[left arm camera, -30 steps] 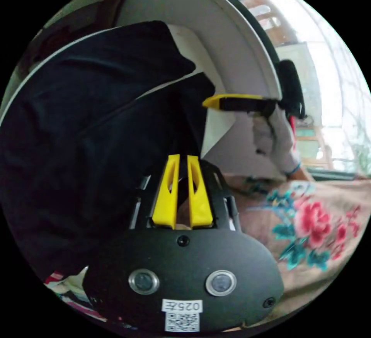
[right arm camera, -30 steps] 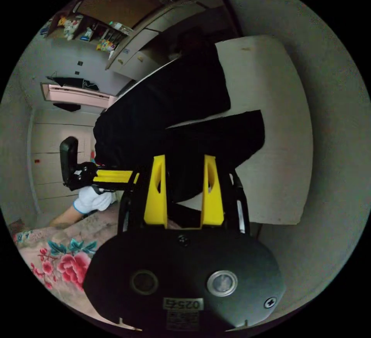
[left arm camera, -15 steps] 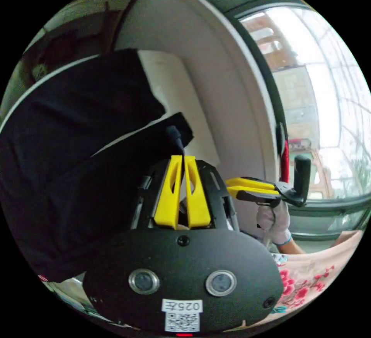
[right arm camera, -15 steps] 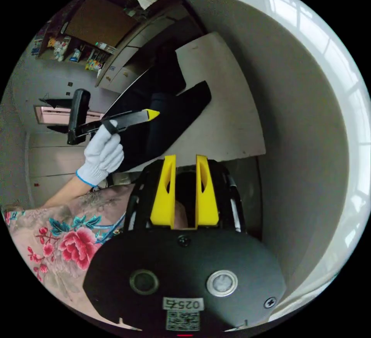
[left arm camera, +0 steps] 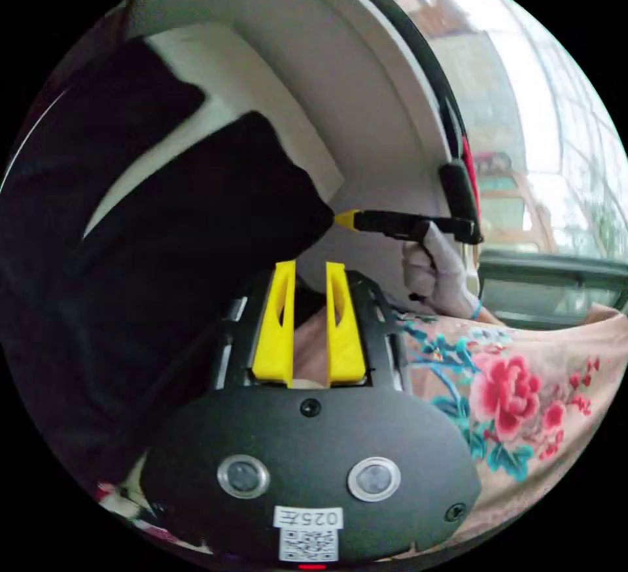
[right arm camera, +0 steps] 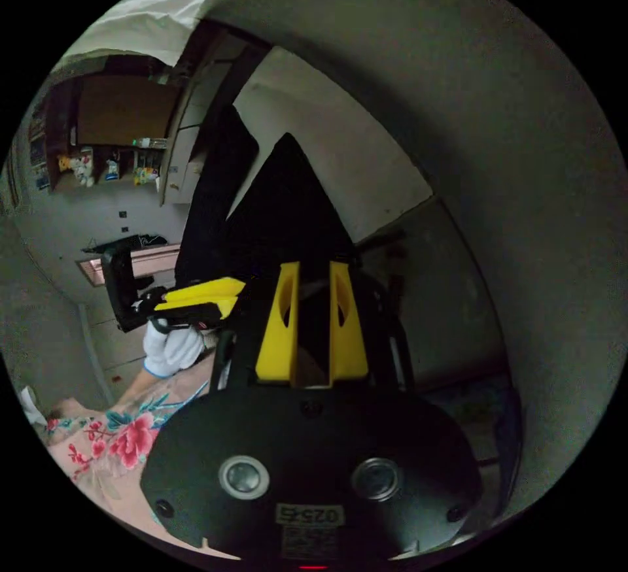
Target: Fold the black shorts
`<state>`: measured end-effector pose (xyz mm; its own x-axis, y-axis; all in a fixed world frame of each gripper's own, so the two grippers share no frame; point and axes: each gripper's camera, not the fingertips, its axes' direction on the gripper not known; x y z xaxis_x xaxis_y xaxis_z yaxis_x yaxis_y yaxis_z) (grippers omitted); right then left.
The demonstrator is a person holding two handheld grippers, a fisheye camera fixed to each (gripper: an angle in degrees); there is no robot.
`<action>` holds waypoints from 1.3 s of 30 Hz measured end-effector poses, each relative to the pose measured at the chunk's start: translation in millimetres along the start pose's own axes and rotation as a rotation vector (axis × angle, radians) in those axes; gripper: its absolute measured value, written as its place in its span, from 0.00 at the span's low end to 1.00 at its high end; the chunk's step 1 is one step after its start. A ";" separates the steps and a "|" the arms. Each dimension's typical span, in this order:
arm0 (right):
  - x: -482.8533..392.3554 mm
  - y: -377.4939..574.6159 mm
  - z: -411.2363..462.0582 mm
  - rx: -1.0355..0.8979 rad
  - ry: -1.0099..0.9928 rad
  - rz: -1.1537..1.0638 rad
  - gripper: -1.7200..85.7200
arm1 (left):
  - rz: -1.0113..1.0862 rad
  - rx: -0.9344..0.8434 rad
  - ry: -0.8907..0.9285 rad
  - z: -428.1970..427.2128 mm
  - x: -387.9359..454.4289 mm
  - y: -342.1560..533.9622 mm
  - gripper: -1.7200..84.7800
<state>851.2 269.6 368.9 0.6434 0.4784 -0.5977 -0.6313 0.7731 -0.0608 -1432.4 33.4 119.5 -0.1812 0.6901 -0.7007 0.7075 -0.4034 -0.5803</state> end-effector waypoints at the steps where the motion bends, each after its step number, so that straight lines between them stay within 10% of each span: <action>1: 1.8 -0.2 4.5 -0.011 -0.035 0.033 0.11 | -0.112 0.091 0.003 -47.1 -18.6 30.9 0.06; 8: 7.0 6.2 7.5 0.032 -0.069 0.225 0.11 | -1.208 0.918 0.105 -267.8 -140.3 388.0 0.06; 13: 1.0 3.8 6.5 0.076 -0.031 0.314 0.10 | -1.589 1.140 0.045 -349.9 -145.3 543.6 0.06; 30: -34.2 38.8 11.5 0.195 -0.040 0.549 0.09 | -1.591 0.768 0.179 -545.8 -190.3 575.3 0.03; 39: -21.8 44.8 17.0 0.194 -0.170 0.658 0.10 | -1.474 1.001 0.355 -579.7 -116.5 629.9 0.01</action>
<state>816.2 300.8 392.7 0.2229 0.9183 -0.3271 -0.8344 0.3533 0.4231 -569.6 47.2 76.3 0.0231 0.8036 0.5947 -0.5358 0.5121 -0.6713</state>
